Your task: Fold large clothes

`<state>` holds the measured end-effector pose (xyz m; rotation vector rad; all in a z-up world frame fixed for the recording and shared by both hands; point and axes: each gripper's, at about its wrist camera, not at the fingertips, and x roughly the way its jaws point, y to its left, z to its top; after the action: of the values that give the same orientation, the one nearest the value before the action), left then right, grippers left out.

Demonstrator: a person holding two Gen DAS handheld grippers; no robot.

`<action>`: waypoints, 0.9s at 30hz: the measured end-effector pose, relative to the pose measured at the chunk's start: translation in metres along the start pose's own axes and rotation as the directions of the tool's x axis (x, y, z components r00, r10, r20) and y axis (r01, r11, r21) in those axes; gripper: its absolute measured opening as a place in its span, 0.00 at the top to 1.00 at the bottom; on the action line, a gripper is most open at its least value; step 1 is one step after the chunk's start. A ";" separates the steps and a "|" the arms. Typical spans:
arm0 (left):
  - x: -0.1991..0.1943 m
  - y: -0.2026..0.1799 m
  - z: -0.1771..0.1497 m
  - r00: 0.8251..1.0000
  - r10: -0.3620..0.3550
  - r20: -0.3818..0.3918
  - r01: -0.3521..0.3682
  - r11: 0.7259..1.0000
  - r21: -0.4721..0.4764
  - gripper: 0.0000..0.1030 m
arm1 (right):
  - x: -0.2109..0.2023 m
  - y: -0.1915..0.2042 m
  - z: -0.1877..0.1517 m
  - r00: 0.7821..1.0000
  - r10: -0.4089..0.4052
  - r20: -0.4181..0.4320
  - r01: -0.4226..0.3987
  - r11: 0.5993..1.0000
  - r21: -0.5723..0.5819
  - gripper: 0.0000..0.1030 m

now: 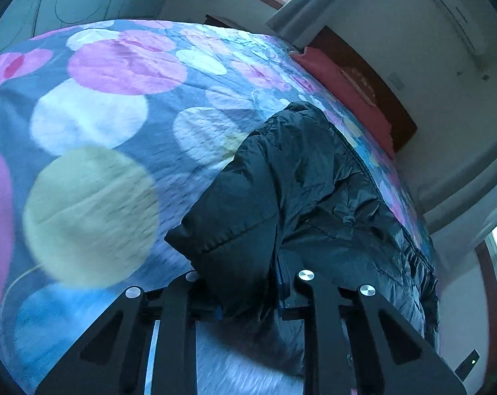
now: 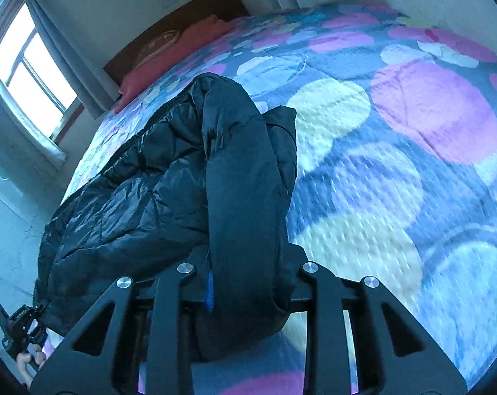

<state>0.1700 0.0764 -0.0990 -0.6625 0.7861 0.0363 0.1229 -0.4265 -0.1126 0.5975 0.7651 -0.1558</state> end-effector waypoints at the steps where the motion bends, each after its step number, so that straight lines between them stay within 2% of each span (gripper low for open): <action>1: -0.003 0.001 -0.001 1.000 -0.001 -0.003 0.001 1.000 -0.003 0.78 | -0.004 -0.002 -0.004 1.000 0.006 -0.007 -0.006 1.000 0.003 0.74; 12: -0.069 0.042 -0.042 0.999 -0.003 -0.038 0.003 1.000 -0.008 0.78 | -0.063 -0.022 -0.061 0.999 0.011 -0.053 -0.013 0.999 -0.052 0.74; 20: -0.084 0.055 -0.059 0.999 0.006 -0.046 -0.005 1.000 0.015 0.77 | -0.078 -0.026 -0.081 0.998 -0.009 -0.059 0.004 0.997 -0.078 0.71; 27: -0.091 0.057 -0.059 0.997 0.042 -0.062 -0.040 0.999 0.034 0.62 | -0.084 -0.026 -0.079 0.997 -0.048 -0.056 0.044 0.996 -0.080 0.58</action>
<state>0.0516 0.1072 -0.0996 -0.6191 0.8595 0.0404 0.0065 -0.4103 -0.1109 0.5113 0.8382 -0.1505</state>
